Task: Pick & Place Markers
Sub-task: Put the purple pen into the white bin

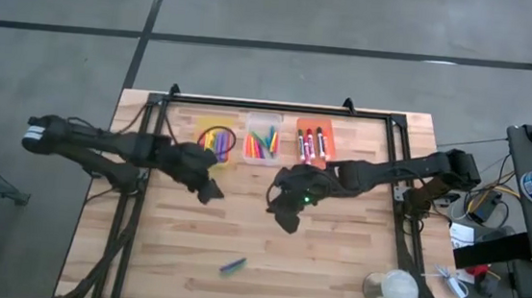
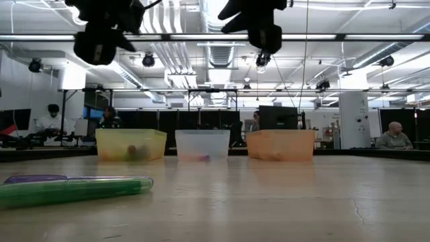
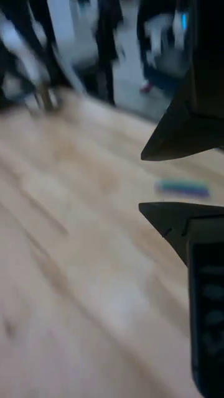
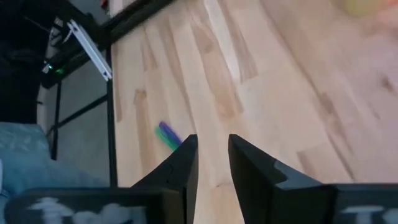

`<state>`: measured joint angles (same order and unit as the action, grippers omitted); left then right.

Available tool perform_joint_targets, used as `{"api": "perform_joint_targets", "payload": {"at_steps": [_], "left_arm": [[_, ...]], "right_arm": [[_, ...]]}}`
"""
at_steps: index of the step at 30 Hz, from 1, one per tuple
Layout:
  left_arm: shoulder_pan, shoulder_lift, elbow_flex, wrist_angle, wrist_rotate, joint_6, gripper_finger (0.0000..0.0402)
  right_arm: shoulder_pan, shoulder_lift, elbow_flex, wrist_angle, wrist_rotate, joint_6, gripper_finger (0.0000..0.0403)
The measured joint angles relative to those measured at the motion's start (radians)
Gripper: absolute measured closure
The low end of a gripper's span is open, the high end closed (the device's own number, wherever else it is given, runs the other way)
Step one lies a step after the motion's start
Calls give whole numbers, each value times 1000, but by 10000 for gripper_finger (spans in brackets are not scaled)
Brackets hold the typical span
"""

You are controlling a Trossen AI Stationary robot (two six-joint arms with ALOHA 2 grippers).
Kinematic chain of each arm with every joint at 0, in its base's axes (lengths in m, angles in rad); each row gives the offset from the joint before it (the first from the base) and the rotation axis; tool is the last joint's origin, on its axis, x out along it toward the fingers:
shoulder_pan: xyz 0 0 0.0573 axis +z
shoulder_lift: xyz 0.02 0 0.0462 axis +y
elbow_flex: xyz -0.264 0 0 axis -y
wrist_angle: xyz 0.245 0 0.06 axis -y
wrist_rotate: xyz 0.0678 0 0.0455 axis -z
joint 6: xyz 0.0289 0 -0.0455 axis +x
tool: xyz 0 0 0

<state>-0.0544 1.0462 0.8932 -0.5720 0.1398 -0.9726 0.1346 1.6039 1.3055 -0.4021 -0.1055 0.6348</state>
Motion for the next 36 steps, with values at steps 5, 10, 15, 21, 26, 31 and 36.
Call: {"api": "perform_joint_targets", "payload": {"at_steps": [5, 10, 15, 21, 26, 31, 36], "left_arm": [[-79, 51, -113, 305, 18, -95, 291], [-184, 156, -138, 455, 25, -114, 291], [-278, 299, -97, 490, 5, -137, 291], [-331, 477, -32, 478, -18, -155, 291], [-376, 617, 71, 351, -6, -148, 291], [-400, 696, 174, 206, -51, -128, 291], [-430, 754, 266, 193, -73, -96, 291]], "right_arm": [[41, -6, -4, -6, -5, 63, 330], [101, -7, 7, -5, -2, 98, 337], [145, -6, 5, -17, 30, 92, 339], [206, -7, 5, -65, 29, 91, 338], [283, -11, 6, -81, 17, 108, 343], [352, -21, 12, -97, 28, 123, 344], [385, -21, 11, -107, 57, 128, 346]]}}
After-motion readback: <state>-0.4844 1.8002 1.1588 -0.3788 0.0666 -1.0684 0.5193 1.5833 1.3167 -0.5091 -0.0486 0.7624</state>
